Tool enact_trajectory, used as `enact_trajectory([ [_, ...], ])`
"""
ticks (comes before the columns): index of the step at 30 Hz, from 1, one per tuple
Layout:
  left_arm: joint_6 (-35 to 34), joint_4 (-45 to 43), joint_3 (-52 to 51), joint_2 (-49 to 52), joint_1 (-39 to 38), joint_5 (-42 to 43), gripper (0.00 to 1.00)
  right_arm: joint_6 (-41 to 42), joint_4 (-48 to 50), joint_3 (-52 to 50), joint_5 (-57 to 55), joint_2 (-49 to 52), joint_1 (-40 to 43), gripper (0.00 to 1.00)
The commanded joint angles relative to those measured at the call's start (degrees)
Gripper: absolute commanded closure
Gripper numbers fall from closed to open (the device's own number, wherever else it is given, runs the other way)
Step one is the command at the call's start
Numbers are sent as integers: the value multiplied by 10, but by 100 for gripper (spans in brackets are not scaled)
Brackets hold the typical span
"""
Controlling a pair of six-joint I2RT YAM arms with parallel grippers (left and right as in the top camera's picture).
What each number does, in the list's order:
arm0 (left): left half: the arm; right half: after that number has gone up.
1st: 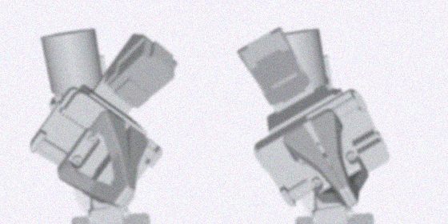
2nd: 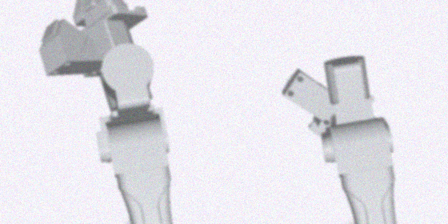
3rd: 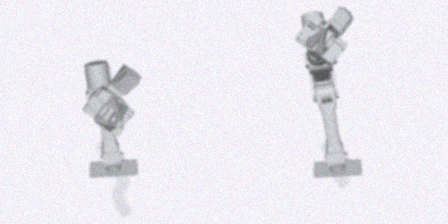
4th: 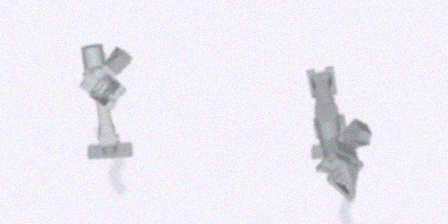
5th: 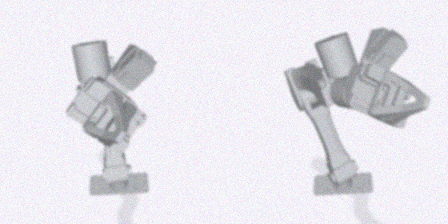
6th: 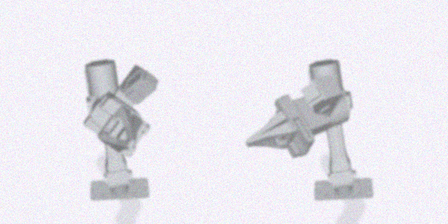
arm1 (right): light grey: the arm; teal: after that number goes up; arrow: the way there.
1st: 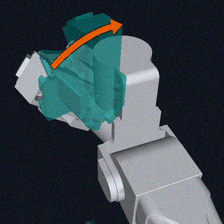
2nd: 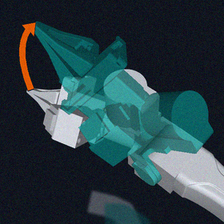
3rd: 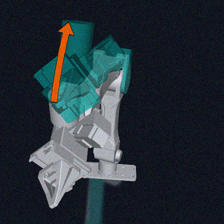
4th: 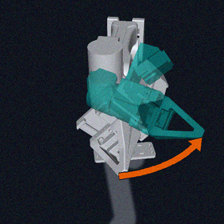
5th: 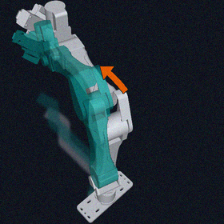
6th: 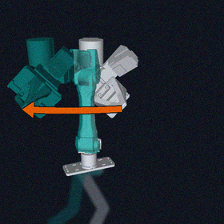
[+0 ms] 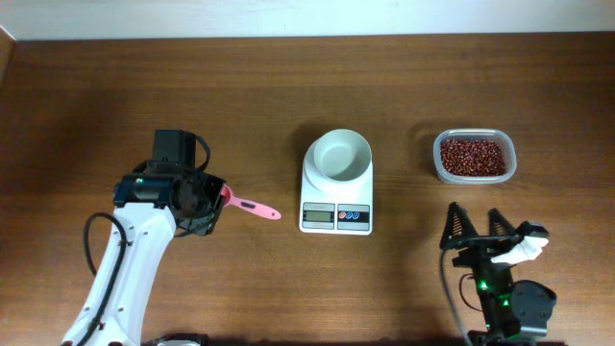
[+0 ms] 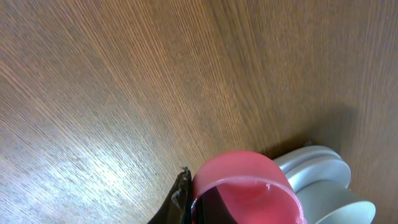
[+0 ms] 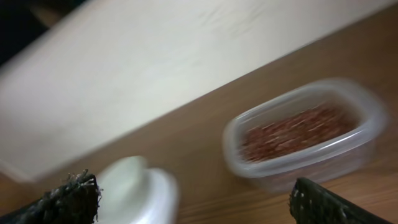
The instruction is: Scoop and weigh 50g on scale
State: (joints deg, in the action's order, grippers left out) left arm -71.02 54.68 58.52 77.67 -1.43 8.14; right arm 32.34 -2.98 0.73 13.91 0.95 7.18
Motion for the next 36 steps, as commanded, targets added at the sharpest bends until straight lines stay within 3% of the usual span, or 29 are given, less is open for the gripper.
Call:
enact_trajectory([
  [1, -6, 3, -3, -9, 1, 18, 100, 210, 2, -4, 210, -2, 0, 1],
  [3, -6, 3, -3, -9, 1, 18, 100, 233, 12, -4, 280, -2, 0, 1],
  [6, -6, 3, -3, -9, 1, 25, 100, 235, 31, -4, 290, -2, 0, 1],
  [9, -6, 4, -3, -9, 1, 31, 100, 152, 77, 17, 292, -2, 0, 1],
  [14, -5, 4, -3, -9, 1, 75, 100, 56, -55, 130, 259, 19, 0, 1],
  [18, -5, 4, -3, -9, 1, 113, 100, 43, -114, 200, 285, 111, 0, 1],
  [24, -5, 5, -3, -9, -5, 188, 100, 43, -106, 246, 461, 311, -1, 1],
  [27, -6, 4, -3, -9, -25, 190, 100, 46, -83, 246, 503, 364, -2, 1],
  [31, -19, 0, -3, -9, -61, 191, 100, 78, 6, 246, 478, 426, -79, 1],
  [36, -19, -1, -3, -9, -78, 204, 100, 106, 79, 246, 314, 490, -237, 1],
])
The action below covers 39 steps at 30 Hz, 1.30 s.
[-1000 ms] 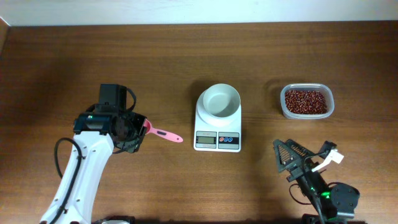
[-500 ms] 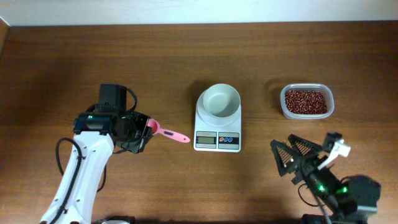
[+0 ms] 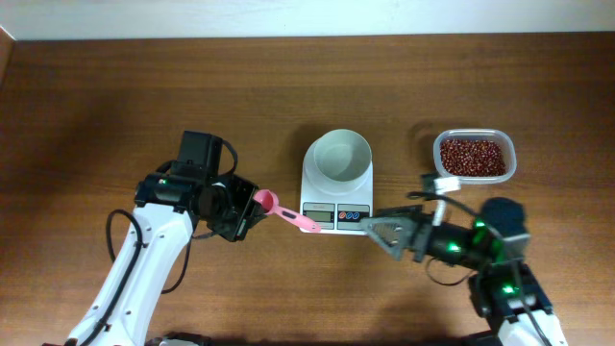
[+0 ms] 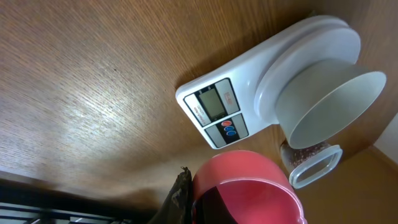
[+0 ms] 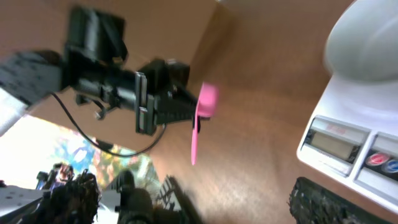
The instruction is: Scoop and weigh 50g on scale
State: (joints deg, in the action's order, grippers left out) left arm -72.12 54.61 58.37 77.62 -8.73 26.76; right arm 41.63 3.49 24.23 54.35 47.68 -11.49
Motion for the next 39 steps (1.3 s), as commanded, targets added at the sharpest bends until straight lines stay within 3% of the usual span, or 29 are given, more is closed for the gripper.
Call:
enact_trajectory([
  [1, -8, 0, -2, -9, -5, 27, 100, 13, 37, 11, -132, 46, -92, 1],
  [12, -8, 3, -2, -8, -42, 15, 100, 180, 253, 11, -262, 222, -250, 1],
  [13, -8, 3, -2, -8, -48, 13, 100, 189, 265, 11, -262, 235, -258, 3],
  [16, -19, 0, -2, -8, -56, 3, 100, 189, 270, 11, -264, 248, -268, 24],
  [21, -53, 0, -2, -8, -79, -27, 100, 206, 270, 11, -270, 248, -268, 38],
  [33, -152, 2, -2, -8, -107, -48, 100, 235, 270, 11, -242, 248, -268, 53],
  [39, -153, 2, -2, -8, -107, -52, 100, 270, 270, 11, -226, 248, -268, 58],
])
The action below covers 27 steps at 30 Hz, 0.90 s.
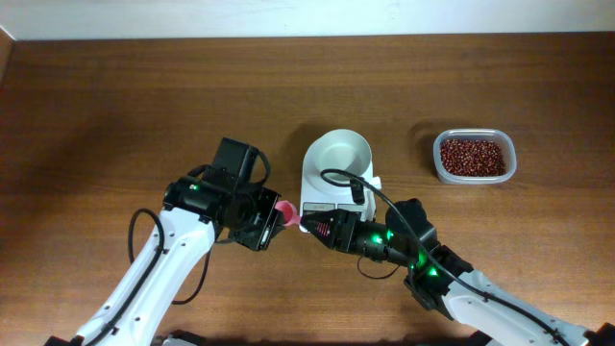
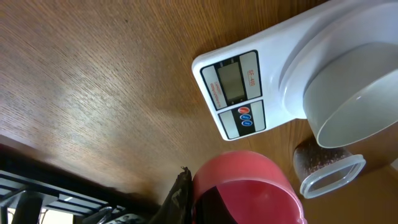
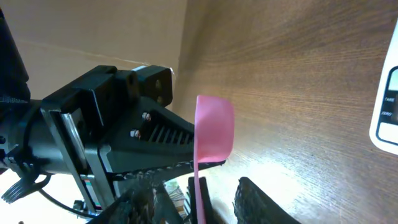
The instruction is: Scoop and weigh 50g on scale
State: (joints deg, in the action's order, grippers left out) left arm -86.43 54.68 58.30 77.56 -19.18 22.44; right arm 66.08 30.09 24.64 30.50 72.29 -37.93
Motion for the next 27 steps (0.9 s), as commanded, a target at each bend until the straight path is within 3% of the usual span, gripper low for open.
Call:
enact_trajectory([
  [1, -10, 1, -1, -7, -3, -9, 100, 37, 4, 7, 15, 2, -4, 59],
  [9, -10, 1, -1, -7, -5, -10, 100, 37, 8, 7, 24, 2, -4, 60],
  [13, -57, 1, -1, -7, -28, -17, 100, 37, 8, 7, 25, 2, -4, 63],
  [27, -57, 17, -1, -7, -33, -30, 100, 36, 8, 7, 24, 2, -3, 73],
])
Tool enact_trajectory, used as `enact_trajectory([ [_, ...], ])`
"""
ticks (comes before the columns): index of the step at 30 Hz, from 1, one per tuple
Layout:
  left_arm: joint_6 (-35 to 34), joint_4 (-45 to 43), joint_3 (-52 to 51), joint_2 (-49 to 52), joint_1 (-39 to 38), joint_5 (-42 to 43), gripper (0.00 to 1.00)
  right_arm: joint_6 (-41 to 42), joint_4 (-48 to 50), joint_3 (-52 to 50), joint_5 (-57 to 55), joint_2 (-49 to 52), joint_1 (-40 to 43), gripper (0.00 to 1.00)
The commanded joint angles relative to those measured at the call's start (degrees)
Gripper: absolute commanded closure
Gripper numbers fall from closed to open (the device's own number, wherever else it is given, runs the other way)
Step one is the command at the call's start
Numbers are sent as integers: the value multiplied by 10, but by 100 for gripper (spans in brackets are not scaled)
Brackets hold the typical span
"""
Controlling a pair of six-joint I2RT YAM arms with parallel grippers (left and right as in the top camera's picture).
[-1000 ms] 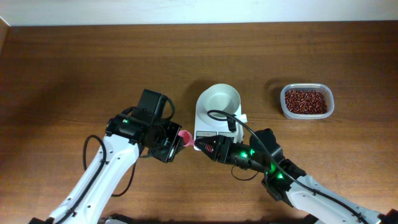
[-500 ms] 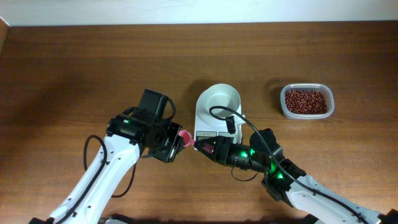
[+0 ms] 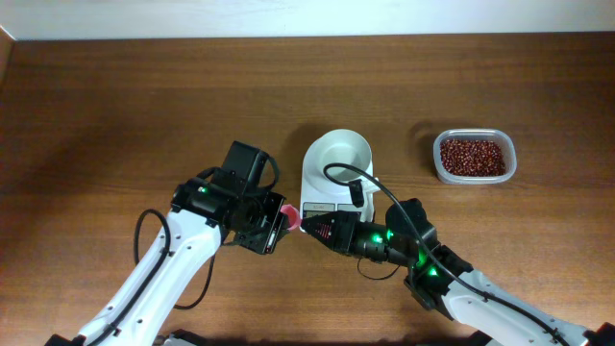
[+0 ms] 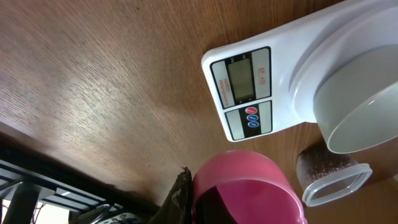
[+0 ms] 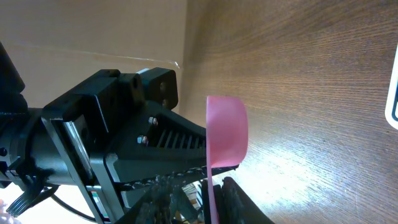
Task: Scoop and weigh 50g on scale
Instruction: 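Grasp the scoop handle with the right gripper and release the left gripper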
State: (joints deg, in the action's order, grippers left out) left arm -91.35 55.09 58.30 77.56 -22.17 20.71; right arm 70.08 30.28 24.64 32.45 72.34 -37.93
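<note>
The pink scoop hangs above the table just left of the white scale. My left gripper is shut on its cup. In the right wrist view the cup stands edge-on, its thin handle running down between my right gripper's fingers, which have drawn in narrowly around it. A white bowl sits empty on the scale. The clear tub of red beans stands to the right.
Both arms meet in front of the scale, over the wooden table. The scale's display and buttons face the front edge. A black cable loops from the right arm over the scale.
My right gripper's fingers have narrowed from a wide stance to a tight one around the scoop's handle. The left gripper with the scoop has shifted slightly right.
My left gripper held the pink scoop at the left while the right gripper stood open near the bean tub. Then both had come toward the scale's front. The open right fingers then straddled the handle, and now they are shut on it.
</note>
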Motion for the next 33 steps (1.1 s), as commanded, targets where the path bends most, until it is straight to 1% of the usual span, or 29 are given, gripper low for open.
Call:
enact_trajectory([
  [1, -8, 15, -1, -7, -3, -13, 100, -4, 6, 7, 5, 2, -3, 73],
  [8, -8, 25, -1, -7, -3, -12, 100, -4, 6, 7, 3, 2, -3, 73],
  [13, -8, 26, -1, -7, -3, -13, 100, -4, 6, 7, 3, 2, -3, 82],
  [16, -7, 27, -1, -7, -3, -13, 100, -5, 6, 7, 3, 2, -3, 91],
  [18, -7, 27, -1, -7, -3, -13, 100, -8, 1, 7, 3, 2, -3, 96],
  [20, -7, 27, -1, -7, -3, -13, 100, -14, -10, 7, 3, 2, -3, 96],
  [21, -7, 27, -1, -7, -3, -13, 97, -46, -10, 7, 3, 2, -3, 96],
  [24, -7, 27, -1, -7, -3, -13, 73, -115, -10, 7, 2, 2, -2, 96],
  [27, -7, 27, -1, -7, -3, -13, 58, -187, -15, 7, 3, 1, -2, 96],
  [28, -7, 27, -1, -7, -3, -13, 50, -202, -22, 7, 3, 1, -2, 96],
  [30, -8, 27, -1, -7, -3, -13, 34, -228, -49, 7, -4, 1, -2, 96],
  [31, -8, 27, -1, -7, -3, -13, 23, -240, -64, 7, -5, 1, 4, 96],
  [33, -8, 27, -1, -7, -3, -16, 13, -257, -118, 7, -10, -9, 31, 96],
])
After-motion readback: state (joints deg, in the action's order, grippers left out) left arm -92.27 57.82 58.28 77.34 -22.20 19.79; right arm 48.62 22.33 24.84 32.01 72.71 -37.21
